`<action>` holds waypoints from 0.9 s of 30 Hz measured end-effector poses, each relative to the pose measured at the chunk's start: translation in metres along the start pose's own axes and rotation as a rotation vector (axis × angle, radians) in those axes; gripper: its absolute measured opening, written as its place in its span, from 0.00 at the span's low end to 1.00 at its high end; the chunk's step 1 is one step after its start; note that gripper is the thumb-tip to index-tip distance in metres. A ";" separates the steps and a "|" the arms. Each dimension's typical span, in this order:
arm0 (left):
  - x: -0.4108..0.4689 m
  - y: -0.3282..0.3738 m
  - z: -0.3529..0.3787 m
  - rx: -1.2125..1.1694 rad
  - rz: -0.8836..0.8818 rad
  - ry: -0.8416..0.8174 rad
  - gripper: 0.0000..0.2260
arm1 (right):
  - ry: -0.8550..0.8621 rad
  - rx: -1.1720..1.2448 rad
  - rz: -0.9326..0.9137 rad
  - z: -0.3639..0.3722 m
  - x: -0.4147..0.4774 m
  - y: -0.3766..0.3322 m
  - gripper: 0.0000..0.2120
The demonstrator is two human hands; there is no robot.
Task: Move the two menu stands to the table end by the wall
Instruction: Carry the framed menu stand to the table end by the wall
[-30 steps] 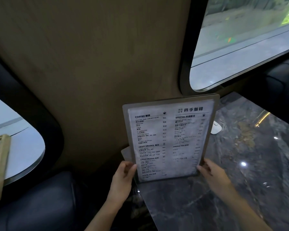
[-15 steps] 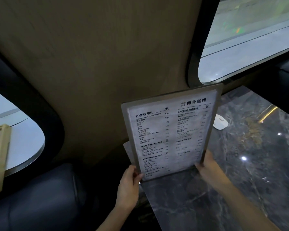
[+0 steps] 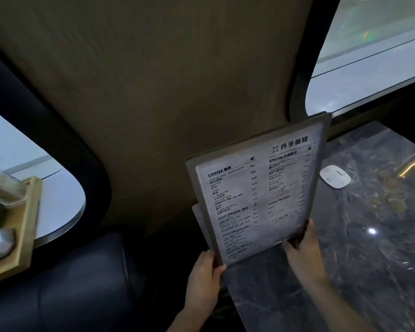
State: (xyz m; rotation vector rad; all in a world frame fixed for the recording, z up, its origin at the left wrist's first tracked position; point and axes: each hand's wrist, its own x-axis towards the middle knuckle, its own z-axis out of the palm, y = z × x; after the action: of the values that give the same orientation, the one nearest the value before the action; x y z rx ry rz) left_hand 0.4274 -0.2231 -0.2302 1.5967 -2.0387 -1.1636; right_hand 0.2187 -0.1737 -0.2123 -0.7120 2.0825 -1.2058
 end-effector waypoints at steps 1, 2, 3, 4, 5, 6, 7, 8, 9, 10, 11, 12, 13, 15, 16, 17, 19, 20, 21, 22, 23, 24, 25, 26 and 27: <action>0.001 -0.001 0.001 0.021 0.013 0.009 0.11 | -0.004 -0.004 -0.001 0.001 0.000 0.000 0.28; 0.001 -0.002 0.003 0.038 0.022 0.014 0.11 | -0.008 -0.020 0.005 0.002 0.000 0.000 0.29; 0.001 -0.003 0.004 0.051 0.027 0.021 0.11 | -0.016 -0.037 0.017 0.001 0.002 0.000 0.30; 0.002 -0.004 0.005 0.060 0.028 0.030 0.11 | -0.029 -0.050 0.032 0.000 0.003 0.001 0.31; 0.002 -0.005 0.005 0.063 0.030 0.043 0.10 | -0.050 -0.056 0.046 0.000 0.005 0.001 0.33; 0.002 -0.005 0.006 0.060 0.030 0.058 0.10 | -0.074 -0.055 0.052 0.000 0.006 0.001 0.35; 0.003 -0.005 0.007 0.056 0.028 0.071 0.10 | -0.093 -0.048 0.052 0.000 0.007 0.001 0.36; 0.003 -0.004 0.007 0.054 0.022 0.081 0.09 | -0.105 -0.036 0.049 0.000 0.009 0.000 0.36; 0.004 -0.003 0.007 0.058 0.019 0.085 0.08 | -0.112 -0.023 0.052 0.000 0.012 -0.001 0.36; 0.004 -0.001 0.006 0.065 0.022 0.087 0.07 | -0.116 -0.014 0.061 0.001 0.015 -0.002 0.35; 0.005 0.000 0.005 0.071 0.028 0.091 0.07 | -0.119 -0.005 0.071 0.002 0.018 -0.004 0.34; 0.007 0.000 0.004 0.079 0.033 0.098 0.07 | -0.121 0.003 0.079 0.004 0.021 -0.005 0.34; 0.009 0.001 0.004 0.089 0.035 0.106 0.07 | -0.126 0.014 0.085 0.006 0.024 -0.007 0.33; 0.013 0.002 0.002 0.098 0.035 0.130 0.09 | -0.148 0.051 0.081 0.009 0.030 -0.012 0.33; 0.015 0.003 0.001 0.096 0.029 0.141 0.09 | -0.161 0.068 0.076 0.010 0.033 -0.014 0.31; 0.017 0.004 0.000 0.085 0.018 0.148 0.10 | -0.175 0.074 0.070 0.010 0.035 -0.016 0.30; 0.021 0.005 -0.003 0.058 -0.007 0.151 0.10 | -0.195 0.072 0.063 0.012 0.040 -0.019 0.30; 0.022 0.005 -0.004 0.058 -0.016 0.151 0.10 | -0.200 0.068 0.066 0.013 0.042 -0.020 0.31; 0.024 0.005 -0.006 0.064 -0.024 0.153 0.10 | -0.208 0.059 0.072 0.014 0.044 -0.020 0.34; 0.026 0.006 -0.007 0.066 -0.033 0.161 0.10 | -0.220 0.045 0.080 0.016 0.046 -0.020 0.37; 0.029 0.006 -0.009 0.059 -0.043 0.172 0.10 | -0.234 0.037 0.090 0.018 0.048 -0.020 0.39; 0.032 0.006 -0.011 0.045 -0.054 0.186 0.09 | -0.249 0.040 0.098 0.020 0.051 -0.019 0.40; 0.036 0.006 -0.013 0.033 -0.067 0.200 0.08 | -0.263 0.046 0.104 0.022 0.055 -0.019 0.41; 0.041 0.006 -0.016 0.026 -0.078 0.212 0.07 | -0.275 0.047 0.107 0.024 0.058 -0.020 0.41; 0.045 0.006 -0.019 0.024 -0.087 0.219 0.07 | -0.288 0.043 0.108 0.027 0.061 -0.021 0.41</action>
State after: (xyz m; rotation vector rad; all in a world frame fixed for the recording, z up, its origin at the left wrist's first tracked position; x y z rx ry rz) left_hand 0.4210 -0.2718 -0.2242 1.7561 -1.8678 -0.9477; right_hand 0.2011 -0.2404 -0.2192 -0.6992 1.8277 -1.0202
